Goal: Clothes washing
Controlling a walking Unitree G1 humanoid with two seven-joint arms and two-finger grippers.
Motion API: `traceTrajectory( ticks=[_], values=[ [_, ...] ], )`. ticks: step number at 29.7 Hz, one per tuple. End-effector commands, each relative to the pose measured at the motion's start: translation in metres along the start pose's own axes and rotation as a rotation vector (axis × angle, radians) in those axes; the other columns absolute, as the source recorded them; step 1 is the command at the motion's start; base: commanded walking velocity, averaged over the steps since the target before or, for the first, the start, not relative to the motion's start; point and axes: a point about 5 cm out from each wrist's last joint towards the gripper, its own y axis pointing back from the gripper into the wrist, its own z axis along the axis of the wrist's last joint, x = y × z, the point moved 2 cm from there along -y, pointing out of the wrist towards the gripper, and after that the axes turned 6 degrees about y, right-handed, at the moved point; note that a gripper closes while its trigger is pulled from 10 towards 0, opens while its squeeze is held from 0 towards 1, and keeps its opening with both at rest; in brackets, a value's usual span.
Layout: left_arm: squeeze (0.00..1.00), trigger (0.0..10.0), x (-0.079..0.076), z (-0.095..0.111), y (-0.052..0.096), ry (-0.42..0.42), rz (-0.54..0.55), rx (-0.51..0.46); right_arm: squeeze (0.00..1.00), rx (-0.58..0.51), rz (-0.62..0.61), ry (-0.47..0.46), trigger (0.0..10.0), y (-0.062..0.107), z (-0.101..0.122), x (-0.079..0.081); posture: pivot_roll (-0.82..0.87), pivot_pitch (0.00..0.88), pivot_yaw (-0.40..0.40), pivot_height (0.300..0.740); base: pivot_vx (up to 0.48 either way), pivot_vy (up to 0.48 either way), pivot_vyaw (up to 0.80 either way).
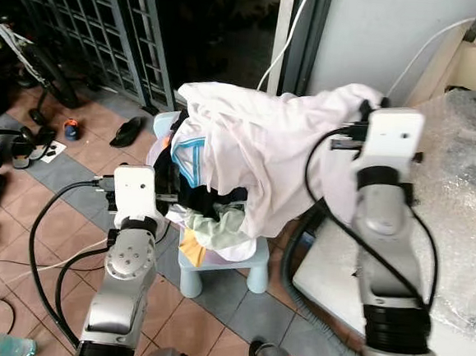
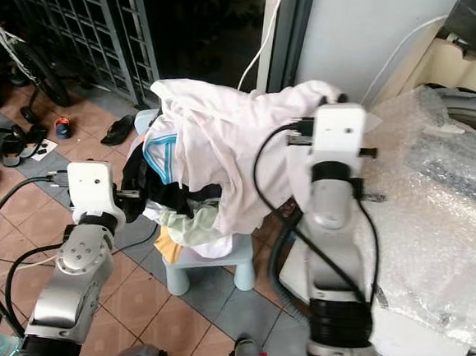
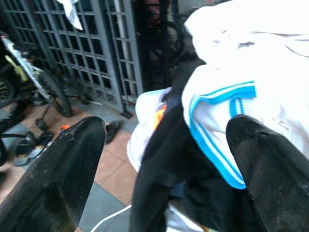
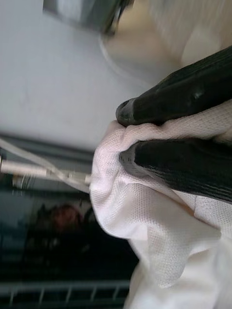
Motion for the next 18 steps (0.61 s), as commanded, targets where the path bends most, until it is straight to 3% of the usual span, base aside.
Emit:
traceTrajectory(
  ticks=[1,10,18],
  values=[
    [0.0,10.0,0.001,0.001,0.001,0.011,-0.009,-0.005,0.0,-0.046,0.004,0.022,10.0,-0.001,0.011,0.0,-0.05,0.047,0.081,0.74,0.0,0.0,-0.77],
    [0.0,10.0,0.001,0.002,-0.005,0.01,-0.017,-0.013,0.0,-0.031,-0.03,0.046,10.0,-0.007,0.007,-0.013,-0.06,0.043,0.086,0.74,0.0,0.0,-0.77],
    [0.0,10.0,-0.001,0.002,-0.008,0.006,-0.032,-0.017,0.0,-0.034,-0.02,0.031,10.0,-0.012,0.008,-0.007,-0.06,0.03,0.083,0.74,0.0,-0.274,-0.73]
  ],
)
